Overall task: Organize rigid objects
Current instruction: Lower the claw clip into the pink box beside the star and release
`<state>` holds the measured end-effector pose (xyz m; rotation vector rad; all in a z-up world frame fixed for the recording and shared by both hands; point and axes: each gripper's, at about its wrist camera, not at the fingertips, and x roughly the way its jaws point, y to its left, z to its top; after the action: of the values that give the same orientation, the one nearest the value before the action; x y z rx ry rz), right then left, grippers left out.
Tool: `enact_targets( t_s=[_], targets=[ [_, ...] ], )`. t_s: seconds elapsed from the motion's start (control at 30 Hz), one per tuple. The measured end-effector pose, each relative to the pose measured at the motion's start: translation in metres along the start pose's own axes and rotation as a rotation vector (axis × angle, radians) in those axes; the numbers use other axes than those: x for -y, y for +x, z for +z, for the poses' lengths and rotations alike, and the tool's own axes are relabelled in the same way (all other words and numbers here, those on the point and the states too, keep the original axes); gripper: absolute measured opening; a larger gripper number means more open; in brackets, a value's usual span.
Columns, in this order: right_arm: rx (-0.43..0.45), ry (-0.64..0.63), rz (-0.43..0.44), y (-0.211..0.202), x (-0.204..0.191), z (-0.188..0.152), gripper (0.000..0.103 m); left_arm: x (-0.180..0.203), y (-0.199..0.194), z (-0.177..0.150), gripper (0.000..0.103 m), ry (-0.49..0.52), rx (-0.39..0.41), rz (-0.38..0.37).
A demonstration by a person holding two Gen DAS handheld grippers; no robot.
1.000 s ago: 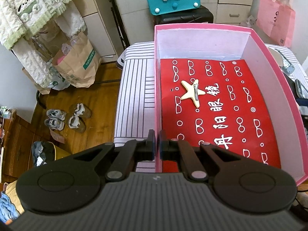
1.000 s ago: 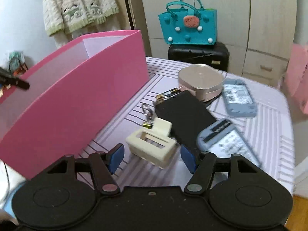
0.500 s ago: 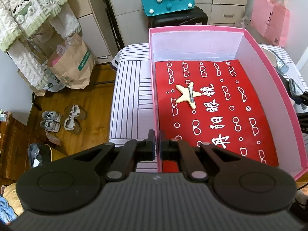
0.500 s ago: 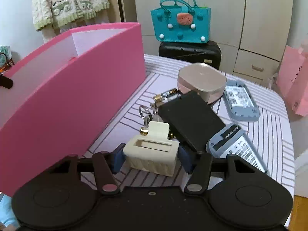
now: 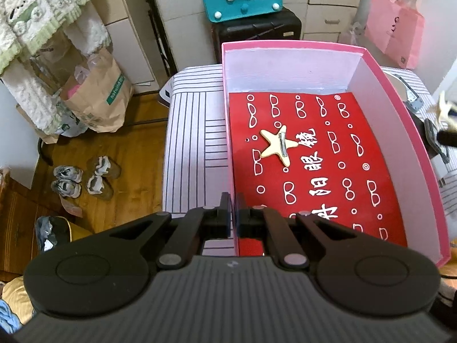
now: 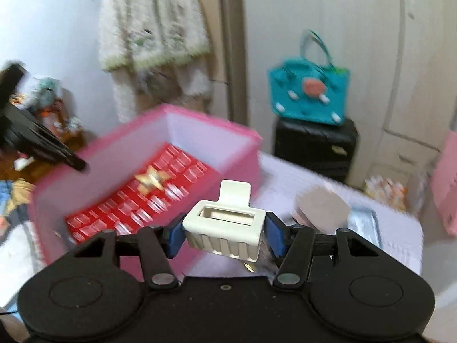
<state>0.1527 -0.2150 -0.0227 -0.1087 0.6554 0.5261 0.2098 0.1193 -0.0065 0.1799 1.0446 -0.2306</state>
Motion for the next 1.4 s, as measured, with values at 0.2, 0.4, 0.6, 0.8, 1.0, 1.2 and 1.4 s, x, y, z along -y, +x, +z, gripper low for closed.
enact_targets(
  t_s=[0.2,0.4,0.6,0.8,1.0,1.2,1.4],
  targets=[
    [-0.037,-0.06,0.161,0.021,-0.029,0.046,0.063,0.007,0.001,0.004,0.003,0.052,-0.032,0.018],
    [-0.256,-0.189,0.19,0.098,-0.065,0.078,0.063,0.008,0.002,0.009,0.004,0.097,-0.064,0.014],
    [-0.458,-0.226,0.147,0.161,-0.085,0.079,0.063,0.003,0.001,0.007,0.004,0.108,-0.06,-0.014],
    [-0.51,-0.175,0.122,0.185,-0.078,0.081,0.063,-0.003,0.0,0.003,0.004,0.101,-0.036,-0.049],
    [-0.54,-0.171,0.112,0.205,-0.081,0.081,0.063,-0.002,-0.002,0.001,0.004,0.103,-0.025,-0.049],
    [-0.506,-0.171,0.116,0.215,-0.085,0.085,0.063,-0.002,-0.003,0.002,0.004,0.103,-0.026,-0.049],
    [-0.439,-0.193,0.113,0.205,-0.083,0.09,0.072,-0.002,-0.002,0.003,0.004,0.107,-0.027,-0.045]
  ],
)
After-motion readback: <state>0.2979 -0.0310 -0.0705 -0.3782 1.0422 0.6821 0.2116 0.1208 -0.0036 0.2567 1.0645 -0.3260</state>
